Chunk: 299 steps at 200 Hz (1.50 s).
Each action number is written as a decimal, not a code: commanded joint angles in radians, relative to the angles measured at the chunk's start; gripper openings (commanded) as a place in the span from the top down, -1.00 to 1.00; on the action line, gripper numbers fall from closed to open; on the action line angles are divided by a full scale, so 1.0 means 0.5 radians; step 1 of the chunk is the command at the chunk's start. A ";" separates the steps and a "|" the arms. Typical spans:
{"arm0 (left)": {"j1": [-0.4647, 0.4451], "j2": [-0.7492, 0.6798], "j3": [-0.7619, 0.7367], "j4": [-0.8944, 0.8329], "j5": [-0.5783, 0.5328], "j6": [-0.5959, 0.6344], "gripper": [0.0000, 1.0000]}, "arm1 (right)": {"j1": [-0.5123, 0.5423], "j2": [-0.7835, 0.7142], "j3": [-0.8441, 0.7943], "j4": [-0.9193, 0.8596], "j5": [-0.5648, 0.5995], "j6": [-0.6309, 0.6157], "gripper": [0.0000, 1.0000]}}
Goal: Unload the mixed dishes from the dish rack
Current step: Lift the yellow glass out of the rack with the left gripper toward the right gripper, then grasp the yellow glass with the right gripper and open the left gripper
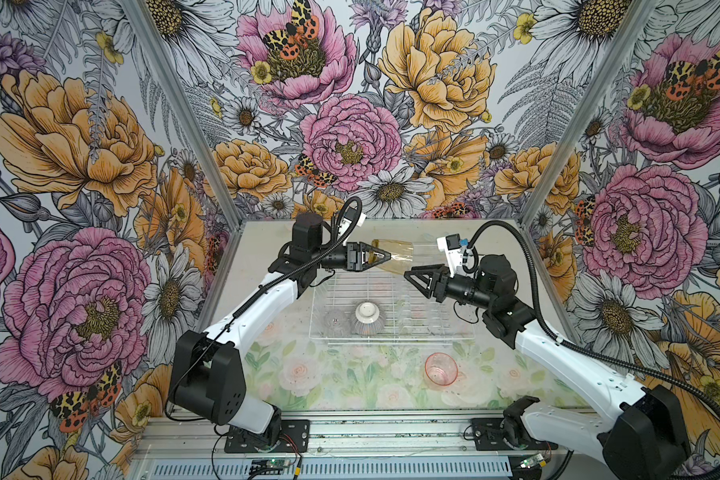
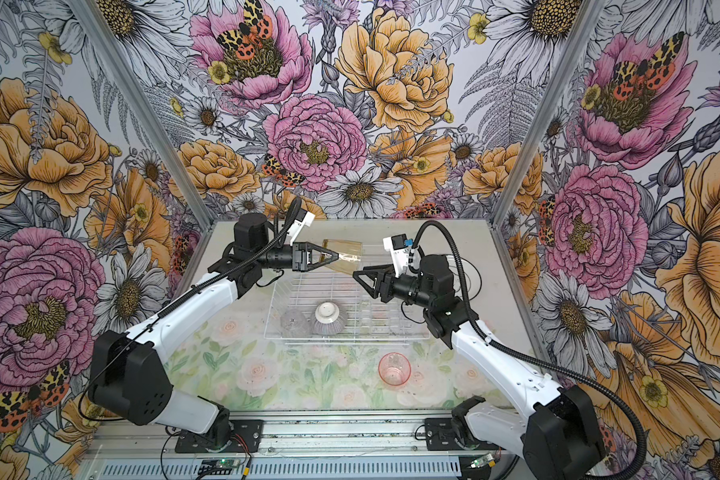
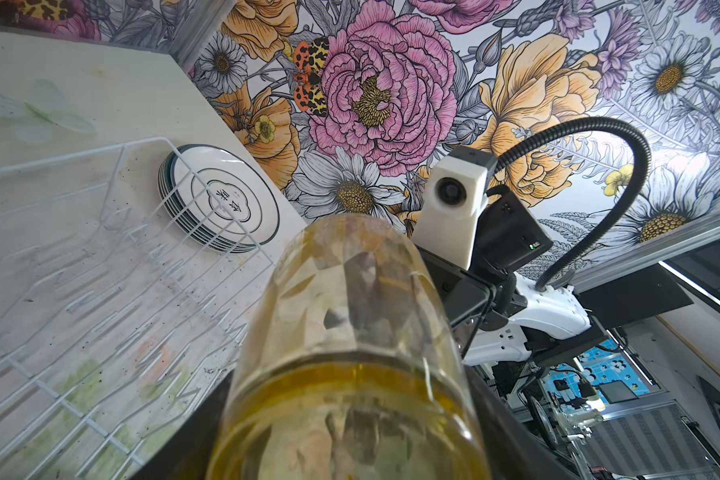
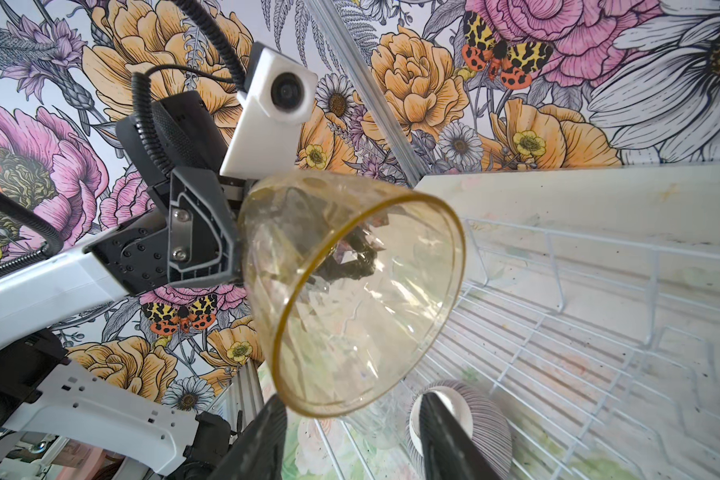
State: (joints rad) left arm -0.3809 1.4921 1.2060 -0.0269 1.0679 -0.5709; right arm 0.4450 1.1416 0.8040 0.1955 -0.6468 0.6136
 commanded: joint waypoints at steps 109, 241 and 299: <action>-0.070 0.087 -0.016 0.378 0.119 -0.203 0.10 | -0.015 0.156 0.174 0.481 -0.260 0.153 0.35; -0.065 0.064 -0.171 0.864 0.039 -0.505 -0.97 | -0.014 0.158 0.247 0.495 -0.323 0.169 1.00; 0.060 -0.246 -0.051 -0.162 -0.513 0.229 -0.98 | 0.024 -0.024 0.511 -0.551 -0.120 -0.364 1.00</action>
State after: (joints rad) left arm -0.3756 1.4742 1.1149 0.2623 1.0283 -0.7509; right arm 0.4438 1.2022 0.9607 0.2108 -0.7971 0.6151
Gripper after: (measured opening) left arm 0.987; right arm 0.084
